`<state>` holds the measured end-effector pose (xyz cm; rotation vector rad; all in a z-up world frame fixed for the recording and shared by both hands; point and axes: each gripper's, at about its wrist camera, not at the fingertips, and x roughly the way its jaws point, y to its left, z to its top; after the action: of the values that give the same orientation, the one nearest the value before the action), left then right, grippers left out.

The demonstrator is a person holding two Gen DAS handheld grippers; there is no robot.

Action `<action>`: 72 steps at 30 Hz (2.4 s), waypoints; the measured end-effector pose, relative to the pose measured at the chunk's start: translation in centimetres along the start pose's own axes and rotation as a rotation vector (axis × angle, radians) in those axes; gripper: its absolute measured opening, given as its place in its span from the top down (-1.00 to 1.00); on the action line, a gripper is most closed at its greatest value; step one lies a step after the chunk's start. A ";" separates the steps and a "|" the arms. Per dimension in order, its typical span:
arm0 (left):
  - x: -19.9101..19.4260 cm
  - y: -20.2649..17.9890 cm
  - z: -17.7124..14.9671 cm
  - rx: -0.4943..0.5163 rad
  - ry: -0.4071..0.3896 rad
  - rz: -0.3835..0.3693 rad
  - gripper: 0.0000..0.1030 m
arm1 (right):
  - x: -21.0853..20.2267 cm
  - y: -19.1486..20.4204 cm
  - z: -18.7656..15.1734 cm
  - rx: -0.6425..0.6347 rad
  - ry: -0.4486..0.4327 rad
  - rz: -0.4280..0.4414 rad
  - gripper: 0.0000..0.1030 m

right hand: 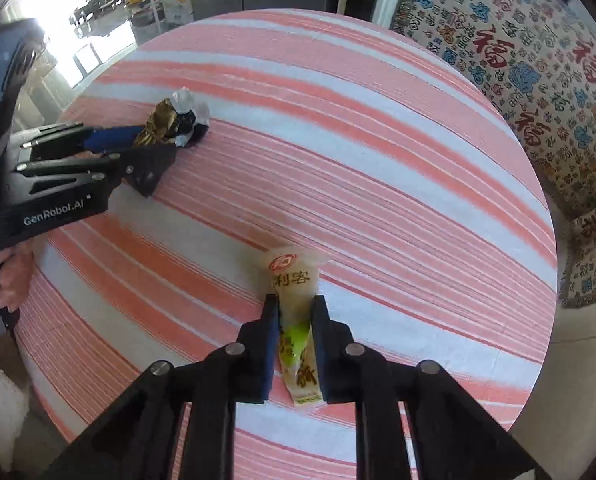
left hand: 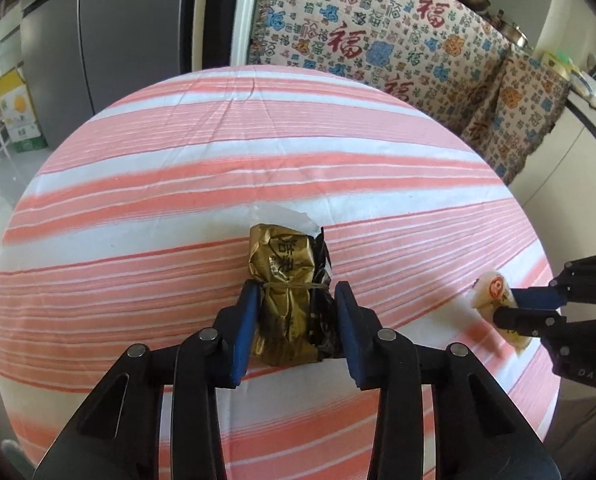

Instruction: Collect trash

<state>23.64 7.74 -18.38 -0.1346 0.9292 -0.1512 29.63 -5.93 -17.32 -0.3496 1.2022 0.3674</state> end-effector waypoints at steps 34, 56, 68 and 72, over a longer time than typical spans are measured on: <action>-0.1 -38.7 -4.9 0.390 0.121 -0.493 0.34 | -10.7 -28.8 -29.0 0.813 -0.241 -0.057 0.70; 14.7 -51.5 -11.7 0.524 0.289 -0.385 -0.18 | 0.6 -40.9 -39.3 1.117 -0.168 0.030 0.51; 7.4 -49.6 -10.9 0.541 0.163 -0.327 -0.99 | -2.3 -40.5 -42.3 1.189 -0.166 -0.014 -0.45; 2.1 -48.3 -10.8 0.597 0.158 -0.292 -0.99 | -7.8 -35.6 -42.5 1.110 -0.193 -0.137 -0.68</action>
<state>12.69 -40.56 -17.69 0.3003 0.9823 -0.7090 7.89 -57.38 -21.23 0.5537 1.0195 -0.3973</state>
